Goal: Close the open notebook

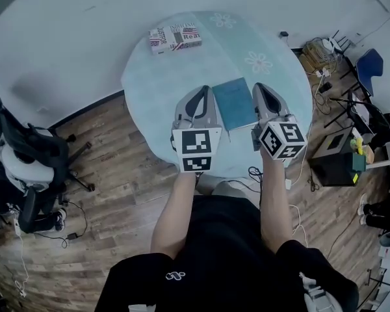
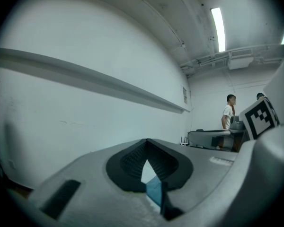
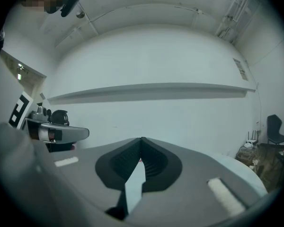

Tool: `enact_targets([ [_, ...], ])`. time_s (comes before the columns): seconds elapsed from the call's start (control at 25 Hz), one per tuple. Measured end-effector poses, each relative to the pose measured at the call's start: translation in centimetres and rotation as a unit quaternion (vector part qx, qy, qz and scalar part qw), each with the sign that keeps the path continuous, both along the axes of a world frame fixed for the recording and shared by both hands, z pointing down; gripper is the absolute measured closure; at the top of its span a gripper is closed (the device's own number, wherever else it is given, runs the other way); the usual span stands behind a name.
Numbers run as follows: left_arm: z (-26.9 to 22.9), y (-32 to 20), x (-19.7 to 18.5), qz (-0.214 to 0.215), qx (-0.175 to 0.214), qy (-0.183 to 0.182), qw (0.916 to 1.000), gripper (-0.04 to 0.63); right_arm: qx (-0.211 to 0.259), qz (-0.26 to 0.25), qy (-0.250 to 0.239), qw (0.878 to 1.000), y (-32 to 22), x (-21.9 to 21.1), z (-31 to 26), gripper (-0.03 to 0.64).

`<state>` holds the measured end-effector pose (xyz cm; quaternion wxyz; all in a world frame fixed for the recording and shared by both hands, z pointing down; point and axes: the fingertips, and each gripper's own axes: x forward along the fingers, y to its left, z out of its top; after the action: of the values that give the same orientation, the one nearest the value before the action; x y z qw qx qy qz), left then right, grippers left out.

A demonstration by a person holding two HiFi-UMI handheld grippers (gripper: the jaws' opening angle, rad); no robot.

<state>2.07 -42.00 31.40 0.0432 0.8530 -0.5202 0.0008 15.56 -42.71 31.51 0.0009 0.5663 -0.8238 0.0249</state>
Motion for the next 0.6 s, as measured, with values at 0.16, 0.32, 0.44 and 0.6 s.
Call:
enact_targets([
  [0.16,0.3,-0.4,-0.5,-0.003,-0.005,0.006,1.0,0.592,-0.001,-0.008,0.011,1.0,-0.3,-0.6,0.0,0.606],
  [0.32,0.3,-0.6,-0.7,-0.009,-0.007,0.017,0.9998,0.592,0.002,-0.018,0.037,0.999,-0.2,-1.2,-0.3,0.606],
  [0.44,0.3,-0.6,-0.3,-0.01,-0.007,0.021,0.9997,0.592,0.001,-0.021,0.049,0.999,-0.1,-0.9,-0.3,0.606],
  [0.6,0.8,-0.6,0.0,-0.007,-0.011,0.021,0.9997,0.592,-0.001,-0.021,0.051,0.998,0.1,-0.6,0.1,0.606],
])
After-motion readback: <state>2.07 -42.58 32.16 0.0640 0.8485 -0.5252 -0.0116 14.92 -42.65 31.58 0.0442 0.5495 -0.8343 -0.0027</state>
